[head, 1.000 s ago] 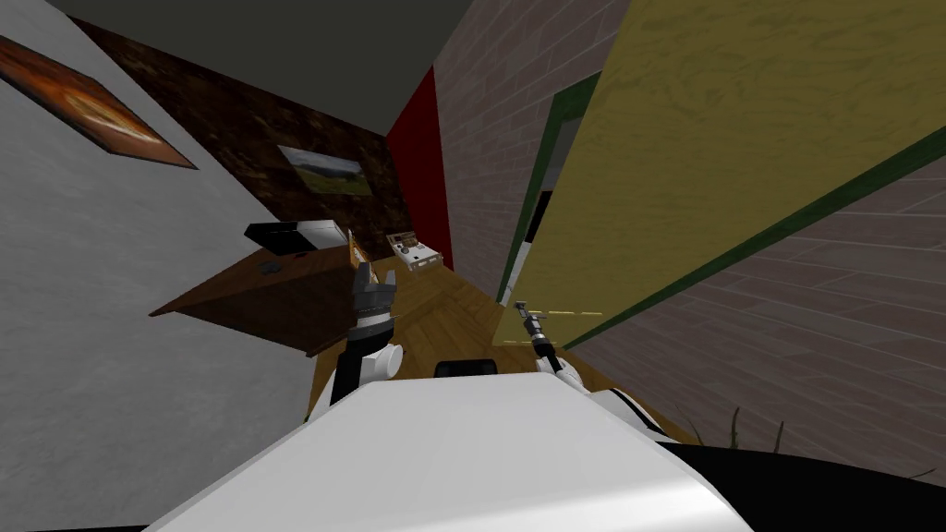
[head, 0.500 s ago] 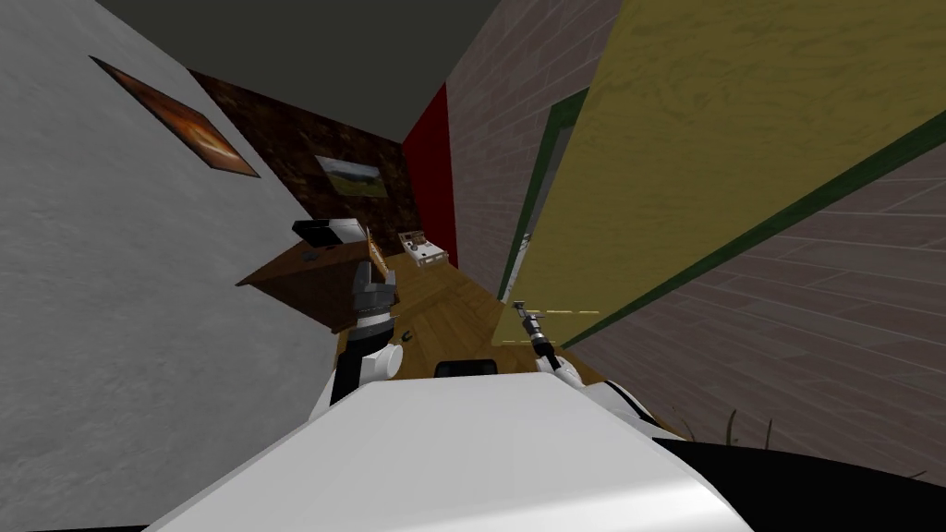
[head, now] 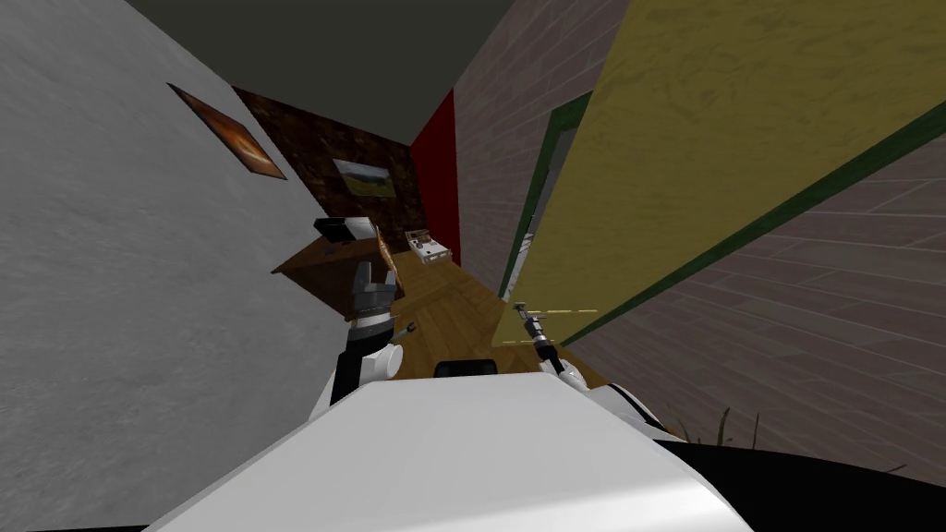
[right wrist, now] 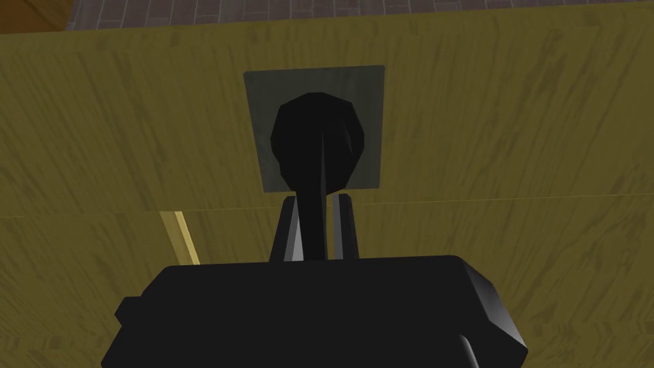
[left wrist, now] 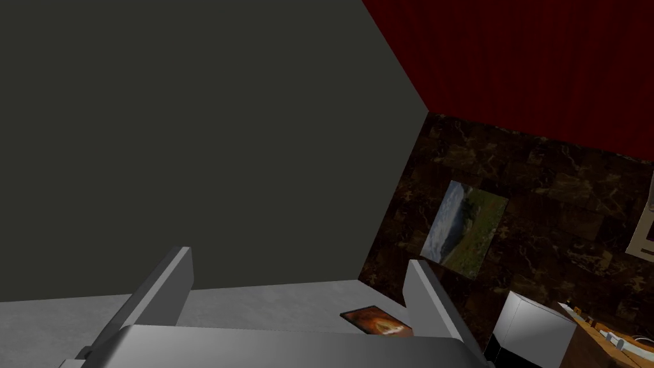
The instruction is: Pull the door open
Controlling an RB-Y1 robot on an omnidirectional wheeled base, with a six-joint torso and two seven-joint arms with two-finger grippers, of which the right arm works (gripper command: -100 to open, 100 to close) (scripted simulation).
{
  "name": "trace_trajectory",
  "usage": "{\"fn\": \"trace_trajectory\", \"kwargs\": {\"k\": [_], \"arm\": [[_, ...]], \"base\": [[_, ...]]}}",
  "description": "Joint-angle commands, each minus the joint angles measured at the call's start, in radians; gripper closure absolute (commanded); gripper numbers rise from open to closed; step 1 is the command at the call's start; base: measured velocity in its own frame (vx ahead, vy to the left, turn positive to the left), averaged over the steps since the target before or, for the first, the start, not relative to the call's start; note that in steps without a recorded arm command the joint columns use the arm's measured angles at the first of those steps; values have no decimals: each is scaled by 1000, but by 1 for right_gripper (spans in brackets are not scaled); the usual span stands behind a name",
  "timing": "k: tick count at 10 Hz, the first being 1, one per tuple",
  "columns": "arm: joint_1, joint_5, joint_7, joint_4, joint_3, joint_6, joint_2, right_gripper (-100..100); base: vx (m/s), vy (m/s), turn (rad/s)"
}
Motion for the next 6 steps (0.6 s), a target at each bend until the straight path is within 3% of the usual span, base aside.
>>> {"fn": "trace_trajectory", "kwargs": {"k": [1, 4, 5, 6], "arm": [[15, 6, -18, 13, 14, -33, -11, 100], [22, 7, -24, 14, 17, -44, -17, 100], [50, 13, -50, 21, 33, -90, -41, 100], [50, 13, -50, 21, 33, -90, -41, 100]], "base": [[-194, -52, 139], [-94, -31, 31], [-105, -75, 219], [-148, -79, 146]]}}
